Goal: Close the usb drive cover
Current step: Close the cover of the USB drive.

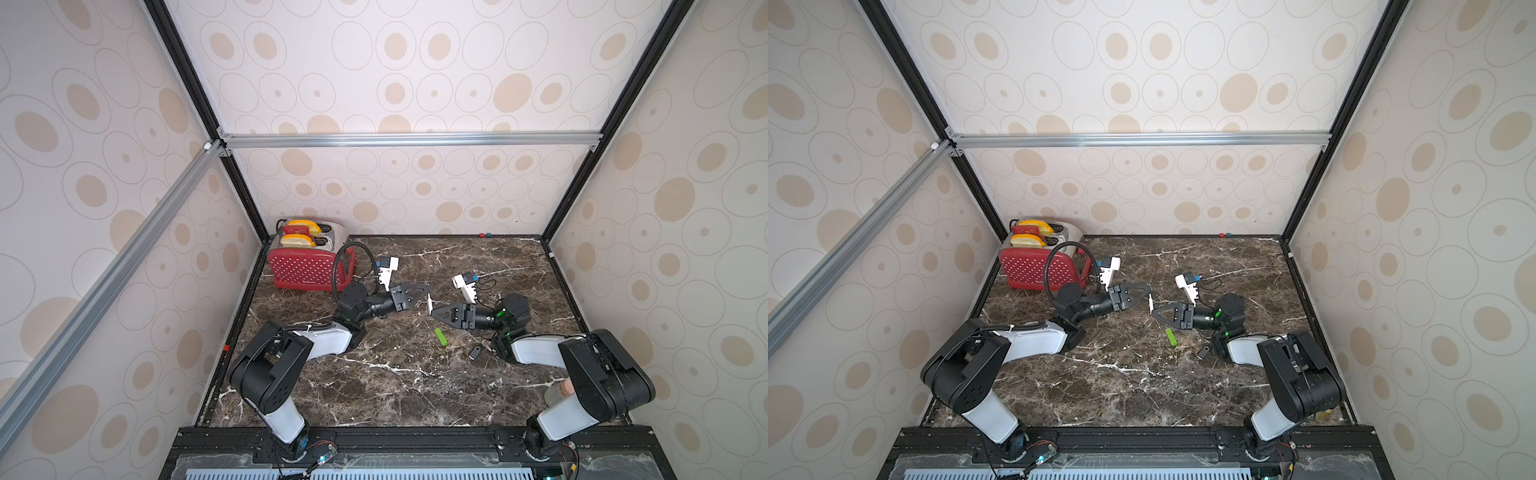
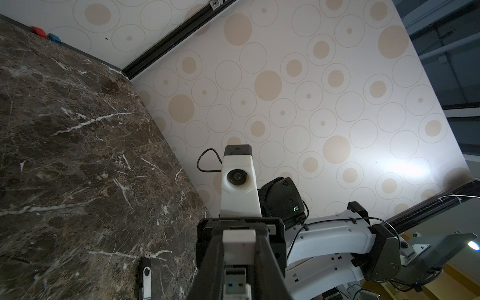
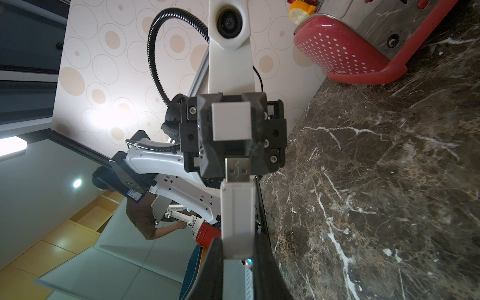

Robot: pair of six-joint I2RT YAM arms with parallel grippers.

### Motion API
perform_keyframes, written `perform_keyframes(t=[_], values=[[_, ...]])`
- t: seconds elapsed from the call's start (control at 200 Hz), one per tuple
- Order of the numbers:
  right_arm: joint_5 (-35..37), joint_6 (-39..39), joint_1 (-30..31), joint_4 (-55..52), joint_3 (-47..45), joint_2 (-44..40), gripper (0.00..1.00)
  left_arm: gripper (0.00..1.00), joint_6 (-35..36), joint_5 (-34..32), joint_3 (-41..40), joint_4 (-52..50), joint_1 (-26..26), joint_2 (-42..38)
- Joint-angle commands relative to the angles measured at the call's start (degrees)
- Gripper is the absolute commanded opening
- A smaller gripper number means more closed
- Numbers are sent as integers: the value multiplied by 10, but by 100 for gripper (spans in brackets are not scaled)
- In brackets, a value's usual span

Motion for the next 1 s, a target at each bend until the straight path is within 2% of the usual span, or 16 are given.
perform_keyframes(t=[0.0,0.997], values=[[-5,-8,-6,8,10,-13,0,0,13,13,2,23,-7,-6],[10,23,-24,45,11,-11,0,0,29,18,-3,14,-21,-12]])
